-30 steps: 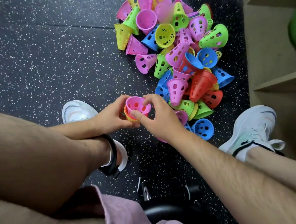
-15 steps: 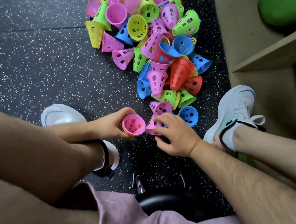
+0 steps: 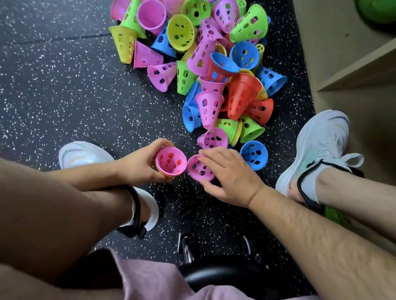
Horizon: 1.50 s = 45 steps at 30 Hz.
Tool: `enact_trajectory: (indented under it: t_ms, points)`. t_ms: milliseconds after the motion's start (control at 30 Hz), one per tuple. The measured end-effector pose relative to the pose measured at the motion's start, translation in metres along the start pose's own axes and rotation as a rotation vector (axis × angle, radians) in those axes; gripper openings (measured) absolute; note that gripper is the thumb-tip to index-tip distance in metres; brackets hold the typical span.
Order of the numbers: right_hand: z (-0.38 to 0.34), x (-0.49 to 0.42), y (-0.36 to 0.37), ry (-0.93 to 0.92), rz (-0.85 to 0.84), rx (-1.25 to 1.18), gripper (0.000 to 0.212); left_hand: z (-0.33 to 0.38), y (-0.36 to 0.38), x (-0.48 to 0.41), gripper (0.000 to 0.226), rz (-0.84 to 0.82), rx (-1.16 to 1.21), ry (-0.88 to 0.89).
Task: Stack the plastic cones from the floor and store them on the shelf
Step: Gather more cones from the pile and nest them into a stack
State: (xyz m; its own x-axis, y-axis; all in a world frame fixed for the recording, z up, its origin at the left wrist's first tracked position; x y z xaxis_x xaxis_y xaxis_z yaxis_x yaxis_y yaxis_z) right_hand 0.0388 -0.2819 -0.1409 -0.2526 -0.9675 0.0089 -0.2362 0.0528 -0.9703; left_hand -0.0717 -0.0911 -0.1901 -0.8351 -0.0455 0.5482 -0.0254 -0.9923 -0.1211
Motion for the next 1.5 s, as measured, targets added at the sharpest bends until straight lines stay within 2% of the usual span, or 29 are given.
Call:
enact_trajectory:
  t_ms: [100, 267, 367, 467, 600, 767, 833, 1033, 1200, 1300, 1500]
  points:
    - [0.002, -0.014, -0.010, 0.140, 0.058, -0.128, 0.068, 0.001, -0.003, 0.001, 0.070, 0.012, 0.008, 0.009]
    - [0.000, -0.038, -0.030, 0.346, 0.233, -0.388, 0.063, 0.003, -0.002, 0.002, 0.070, 0.020, 0.046, 0.018]
    - [-0.003, -0.042, -0.034, 0.445, 0.211, -0.534, 0.062, 0.003, -0.001, 0.002, 0.076, 0.031, 0.108, 0.004]
    - [-0.007, -0.044, -0.031, 0.444, 0.186, -0.556, 0.056, 0.004, 0.001, 0.003, 0.077, 0.023, 0.153, 0.000]
    - [-0.010, -0.046, -0.022, 0.398, 0.131, -0.541, 0.042, 0.007, 0.000, 0.004, 0.093, 0.023, 0.144, 0.008]
    - [-0.015, -0.052, -0.023, 0.325, 0.067, -0.500, 0.058, 0.013, -0.001, 0.005, 0.092, 0.041, 0.147, 0.032]
    - [-0.015, -0.055, -0.025, 0.308, 0.077, -0.468, 0.052, 0.013, -0.002, 0.005, 0.095, 0.048, 0.152, 0.038]
    - [0.001, -0.059, -0.030, 0.509, 0.206, -0.631, 0.033, 0.008, -0.005, 0.003, 0.072, 0.086, 0.094, 0.004]
    - [0.010, -0.065, -0.042, 0.711, 0.308, -0.793, 0.029, 0.003, -0.013, 0.002, 0.071, 0.174, 0.083, 0.009]
    - [0.002, -0.068, -0.038, 0.746, 0.215, -0.893, 0.026, 0.006, -0.016, 0.004, 0.074, 0.220, 0.102, 0.022]
    - [-0.021, -0.069, -0.014, 0.642, -0.157, -0.903, 0.021, 0.013, -0.015, 0.008, 0.077, 0.233, 0.173, 0.050]
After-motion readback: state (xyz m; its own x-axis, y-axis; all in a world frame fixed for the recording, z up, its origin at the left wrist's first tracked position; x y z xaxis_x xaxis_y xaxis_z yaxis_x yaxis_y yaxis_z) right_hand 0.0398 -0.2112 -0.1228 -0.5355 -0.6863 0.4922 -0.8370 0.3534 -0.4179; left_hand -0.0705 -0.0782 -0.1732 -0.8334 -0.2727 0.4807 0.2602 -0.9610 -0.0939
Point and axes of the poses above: each hand's wrist, its own x-axis away from the middle knuckle, its own y-axis out of the palm, z = x × y, the point moved 6 cm from there along -x, towards the middle knuckle, and after that the axes turned 10 degrees about x, right-handed, at the moved point
